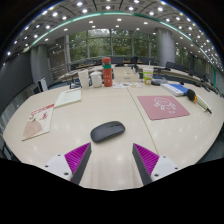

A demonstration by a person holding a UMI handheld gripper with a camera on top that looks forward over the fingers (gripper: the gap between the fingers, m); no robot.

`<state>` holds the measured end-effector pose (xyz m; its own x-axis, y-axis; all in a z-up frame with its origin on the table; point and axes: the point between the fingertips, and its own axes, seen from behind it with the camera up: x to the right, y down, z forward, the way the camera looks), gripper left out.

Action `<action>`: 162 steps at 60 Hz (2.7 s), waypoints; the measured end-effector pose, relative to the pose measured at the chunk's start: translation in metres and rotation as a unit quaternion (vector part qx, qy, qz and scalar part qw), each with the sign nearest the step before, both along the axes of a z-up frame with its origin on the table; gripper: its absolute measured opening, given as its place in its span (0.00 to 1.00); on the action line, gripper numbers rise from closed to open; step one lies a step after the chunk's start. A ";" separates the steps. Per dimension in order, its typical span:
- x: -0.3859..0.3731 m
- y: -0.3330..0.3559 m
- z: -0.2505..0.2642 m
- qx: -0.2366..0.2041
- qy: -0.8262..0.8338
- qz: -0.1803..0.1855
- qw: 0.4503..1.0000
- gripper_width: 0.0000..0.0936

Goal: Arrange mouse

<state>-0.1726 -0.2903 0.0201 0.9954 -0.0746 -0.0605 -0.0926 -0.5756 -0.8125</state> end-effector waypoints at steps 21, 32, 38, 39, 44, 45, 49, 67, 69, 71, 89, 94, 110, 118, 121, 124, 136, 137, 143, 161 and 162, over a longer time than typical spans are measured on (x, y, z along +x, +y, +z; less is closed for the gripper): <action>-0.032 0.088 -0.022 -0.019 -0.006 -0.004 1.000 0.91; -0.036 0.118 -0.025 -0.023 -0.013 -0.002 1.000 0.89; -0.035 0.128 -0.029 -0.028 -0.030 -0.004 0.999 0.80; -0.034 0.129 -0.029 -0.029 -0.034 -0.005 0.999 0.77; -0.028 0.133 -0.032 -0.032 -0.048 -0.013 0.998 0.58; -0.027 0.134 -0.033 -0.033 -0.050 -0.015 0.998 0.54; -0.027 0.137 -0.032 -0.033 -0.045 -0.012 0.998 0.51; -0.026 0.138 -0.020 -0.040 -0.034 0.015 0.999 0.35; -0.026 0.140 -0.009 -0.037 -0.032 0.023 0.999 0.35; -0.029 0.143 0.009 -0.025 -0.024 0.034 0.999 0.35; 0.096 0.199 0.199 0.128 -0.013 0.028 0.991 0.35; 0.162 0.218 0.193 0.122 -0.020 0.011 0.992 0.35; 0.288 0.238 0.048 0.020 -0.025 0.003 0.999 0.35; 0.298 0.237 -0.006 -0.013 -0.016 0.019 1.000 0.37; 0.300 0.236 -0.018 -0.021 -0.012 0.020 0.999 0.41; 0.297 0.233 -0.028 -0.038 -0.007 0.022 0.999 0.47; 0.291 0.218 -0.001 -0.023 -0.003 0.029 0.999 0.90; 0.291 0.215 0.005 -0.020 -0.007 0.028 0.999 0.91; 0.288 0.191 0.042 -0.004 -0.025 0.023 0.999 0.92; 0.242 0.040 0.153 0.045 -0.062 0.004 0.997 0.91; 0.238 0.030 0.158 0.047 -0.064 0.003 0.997 0.91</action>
<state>0.0659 -0.2607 0.1778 0.9957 -0.0695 0.0608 0.0183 -0.4967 -0.8677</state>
